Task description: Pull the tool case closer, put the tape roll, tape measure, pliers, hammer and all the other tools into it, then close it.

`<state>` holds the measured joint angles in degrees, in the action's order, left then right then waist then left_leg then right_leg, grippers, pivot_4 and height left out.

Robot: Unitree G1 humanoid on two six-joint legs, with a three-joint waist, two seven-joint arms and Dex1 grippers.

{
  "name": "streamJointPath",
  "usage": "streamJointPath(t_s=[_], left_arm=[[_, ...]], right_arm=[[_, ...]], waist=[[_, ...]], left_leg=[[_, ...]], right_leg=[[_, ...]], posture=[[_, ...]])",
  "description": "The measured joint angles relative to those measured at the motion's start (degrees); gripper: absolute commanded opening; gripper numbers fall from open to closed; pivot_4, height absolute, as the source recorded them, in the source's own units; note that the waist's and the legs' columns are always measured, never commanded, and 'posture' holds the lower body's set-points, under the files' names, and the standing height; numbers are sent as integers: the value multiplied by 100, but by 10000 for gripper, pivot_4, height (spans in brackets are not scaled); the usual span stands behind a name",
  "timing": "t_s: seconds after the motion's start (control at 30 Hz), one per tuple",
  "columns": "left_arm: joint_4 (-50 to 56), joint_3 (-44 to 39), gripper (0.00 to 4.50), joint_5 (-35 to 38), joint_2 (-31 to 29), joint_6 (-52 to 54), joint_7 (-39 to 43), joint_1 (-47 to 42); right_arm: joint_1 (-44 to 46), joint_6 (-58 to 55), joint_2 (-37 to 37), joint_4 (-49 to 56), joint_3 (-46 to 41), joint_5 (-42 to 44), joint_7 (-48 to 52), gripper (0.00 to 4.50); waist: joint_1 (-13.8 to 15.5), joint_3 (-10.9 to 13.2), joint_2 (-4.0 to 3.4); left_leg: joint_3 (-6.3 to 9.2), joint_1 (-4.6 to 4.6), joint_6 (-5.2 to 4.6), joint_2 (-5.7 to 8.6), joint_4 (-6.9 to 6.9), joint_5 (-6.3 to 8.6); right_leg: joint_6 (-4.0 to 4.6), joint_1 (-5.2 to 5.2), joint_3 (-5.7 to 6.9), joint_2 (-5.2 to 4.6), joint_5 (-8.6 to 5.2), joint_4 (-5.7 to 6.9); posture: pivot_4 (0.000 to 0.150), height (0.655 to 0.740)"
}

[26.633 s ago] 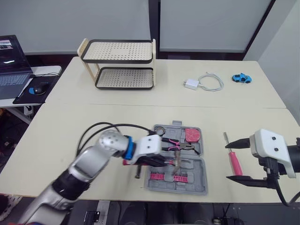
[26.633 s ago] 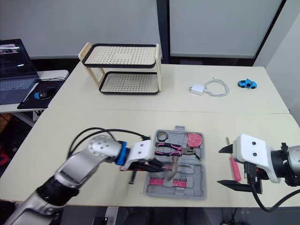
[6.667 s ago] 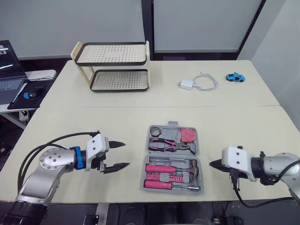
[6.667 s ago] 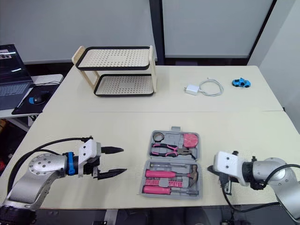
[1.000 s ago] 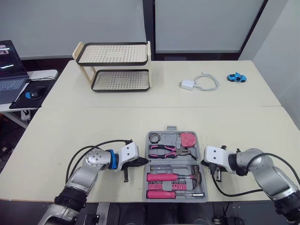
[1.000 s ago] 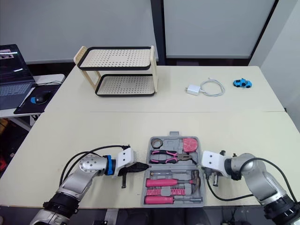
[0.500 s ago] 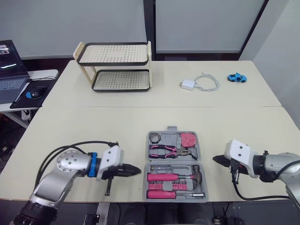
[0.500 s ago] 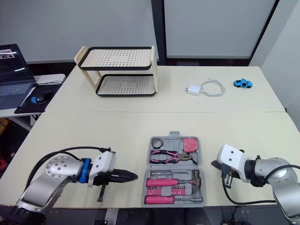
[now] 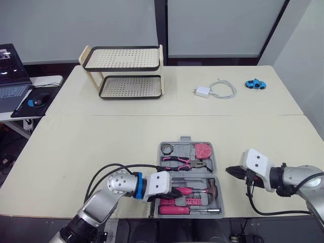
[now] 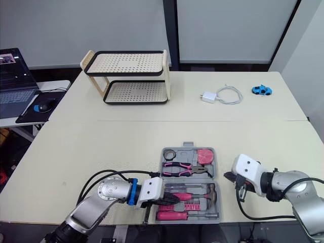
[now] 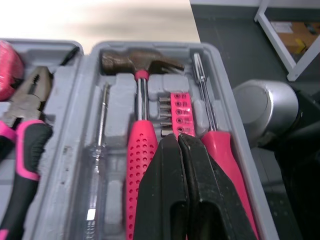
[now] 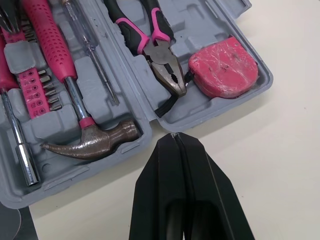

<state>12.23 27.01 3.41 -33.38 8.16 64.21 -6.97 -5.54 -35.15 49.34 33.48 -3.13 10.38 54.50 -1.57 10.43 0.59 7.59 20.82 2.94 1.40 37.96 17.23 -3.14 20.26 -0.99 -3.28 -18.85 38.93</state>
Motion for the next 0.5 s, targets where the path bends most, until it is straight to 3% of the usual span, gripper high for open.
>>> streamJointPath(t_s=[0.5], left_arm=[[-443,473,181,-471,130,-262,41,-365]], right_arm=[[-9,-47,75,-5,-2,-1,-164,0]], waist=[[6,0,0]], left_leg=[[1,0,0,1,1,0]], right_leg=[[0,-1,2,0,0,0]], posture=[[1500,7400]])
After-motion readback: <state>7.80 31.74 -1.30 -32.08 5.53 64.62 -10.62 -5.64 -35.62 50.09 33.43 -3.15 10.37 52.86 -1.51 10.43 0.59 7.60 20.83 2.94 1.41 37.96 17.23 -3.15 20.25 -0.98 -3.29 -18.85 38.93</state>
